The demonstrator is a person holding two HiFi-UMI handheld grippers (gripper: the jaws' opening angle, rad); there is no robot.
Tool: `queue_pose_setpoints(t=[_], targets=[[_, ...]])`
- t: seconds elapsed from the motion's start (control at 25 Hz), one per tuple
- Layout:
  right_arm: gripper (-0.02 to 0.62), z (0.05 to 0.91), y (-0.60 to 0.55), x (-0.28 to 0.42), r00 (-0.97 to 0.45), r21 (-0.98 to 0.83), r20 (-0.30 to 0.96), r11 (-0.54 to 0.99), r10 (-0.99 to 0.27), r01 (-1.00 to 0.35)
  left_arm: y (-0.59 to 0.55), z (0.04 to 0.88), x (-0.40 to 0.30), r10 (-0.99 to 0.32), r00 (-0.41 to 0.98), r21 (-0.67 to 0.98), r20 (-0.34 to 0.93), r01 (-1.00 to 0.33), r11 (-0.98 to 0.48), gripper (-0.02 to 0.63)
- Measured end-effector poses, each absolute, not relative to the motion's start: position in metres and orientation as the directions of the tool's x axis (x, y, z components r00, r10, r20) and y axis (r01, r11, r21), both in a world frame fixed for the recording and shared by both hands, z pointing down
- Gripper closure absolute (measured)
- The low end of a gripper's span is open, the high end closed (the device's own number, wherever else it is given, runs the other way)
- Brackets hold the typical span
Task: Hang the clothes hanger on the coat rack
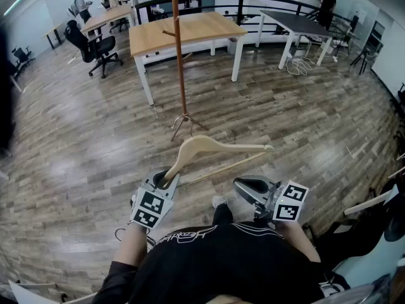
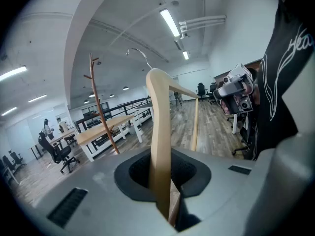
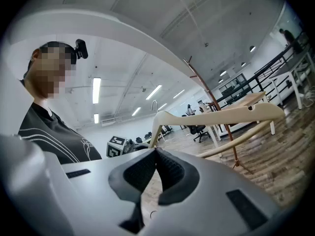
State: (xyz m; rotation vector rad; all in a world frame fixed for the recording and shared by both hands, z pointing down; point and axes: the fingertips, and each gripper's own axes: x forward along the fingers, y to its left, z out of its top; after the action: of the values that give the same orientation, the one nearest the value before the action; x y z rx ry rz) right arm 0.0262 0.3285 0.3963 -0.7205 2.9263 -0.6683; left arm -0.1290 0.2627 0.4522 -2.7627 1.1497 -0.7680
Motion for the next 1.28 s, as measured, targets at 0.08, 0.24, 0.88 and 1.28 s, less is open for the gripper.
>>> queue_pose_setpoints(t=[0.08,0.24,0.88,1.28], targets=[[0.557,0.396,0.328,0.026,-0.892,-0.422,0.047,0.801,-0.449,-0.425,0.264,0.452,-0.129,-0.679,0.599,-0.231,0.423,-0.654,-0.721,0.561],[0.555,0.397,0.329,0.029,-0.891,-0.422,0.052,0.798,-0.452,-0.43,0.265,0.454,-0.124,-0.675,0.605,-0.228,0.422,-0.65,-0.725,0.561],[0.555,0.407,0.262,0.045,-0.88,-0.483,0.042,0.761,-0.473,-0.433,0.213,0.461,-0.113,-0.678,0.58,-0.236,0.452,-0.655,-0.718,0.561],[0.555,0.417,0.163,0.054,-0.893,-0.513,0.05,0.756,-0.447,-0.407,0.123,0.475,-0.104,-0.679,0.559,-0.21,0.475,-0.677,-0.705,0.561]])
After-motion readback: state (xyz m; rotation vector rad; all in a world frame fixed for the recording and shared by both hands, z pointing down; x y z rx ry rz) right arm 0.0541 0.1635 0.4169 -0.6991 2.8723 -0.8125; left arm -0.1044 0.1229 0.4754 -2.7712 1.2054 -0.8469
